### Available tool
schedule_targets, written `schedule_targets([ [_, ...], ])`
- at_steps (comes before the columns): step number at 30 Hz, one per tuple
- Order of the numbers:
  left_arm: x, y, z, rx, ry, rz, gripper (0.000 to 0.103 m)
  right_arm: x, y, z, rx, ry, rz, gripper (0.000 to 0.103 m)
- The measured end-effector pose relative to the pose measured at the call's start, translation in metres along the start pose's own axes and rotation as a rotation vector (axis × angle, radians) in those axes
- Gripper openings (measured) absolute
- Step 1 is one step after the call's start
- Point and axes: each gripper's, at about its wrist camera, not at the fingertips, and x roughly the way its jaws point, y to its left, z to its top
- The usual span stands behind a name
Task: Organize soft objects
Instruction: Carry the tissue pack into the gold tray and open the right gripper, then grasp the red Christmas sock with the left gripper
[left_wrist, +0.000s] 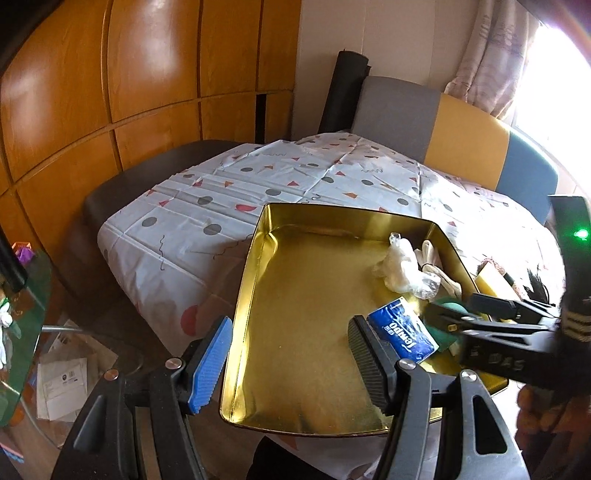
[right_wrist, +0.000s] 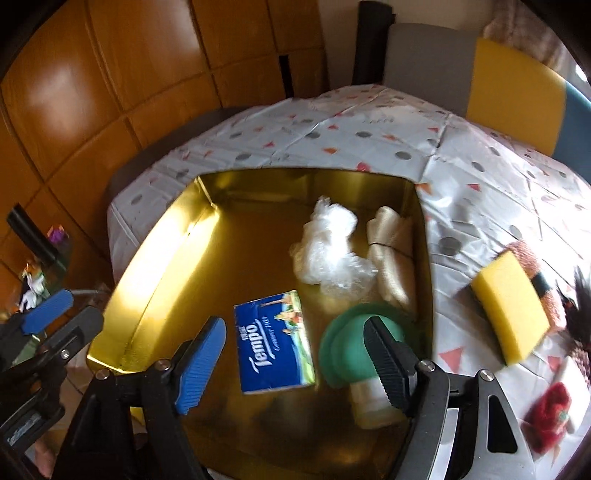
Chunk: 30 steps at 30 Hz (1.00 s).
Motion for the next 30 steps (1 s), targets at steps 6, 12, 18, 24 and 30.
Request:
schedule_targets([
  [6,-0.007,-0.011,0.0,0.036,-0.012,-0.017,0.065,-0.04,-0.032,-0.014,0.051,-0.074,-0.032,0.079],
  [12,-0.011,-0.031,-0.002,0.087,-0.008,-0.042,0.065,-0.077,-0.078,-0.037,0.137,-0.129,-0.107,0.08],
  [18,-0.014,-0.058,-0.007,0.152,0.002,-0.075,0.065,-0.109,-0.127,-0.057,0.209,-0.161,-0.187,0.08],
  [24,-0.021,-0.097,-0.007,0.245,0.003,-0.145,0.065,-0.144,-0.186,-0.079,0.312,-0.201,-0.296,0.082],
  [30,-0.03,-0.16,-0.007,0.372,0.023,-0.279,0.065,-0.17,-0.267,-0.119,0.528,-0.22,-0.419,0.084],
])
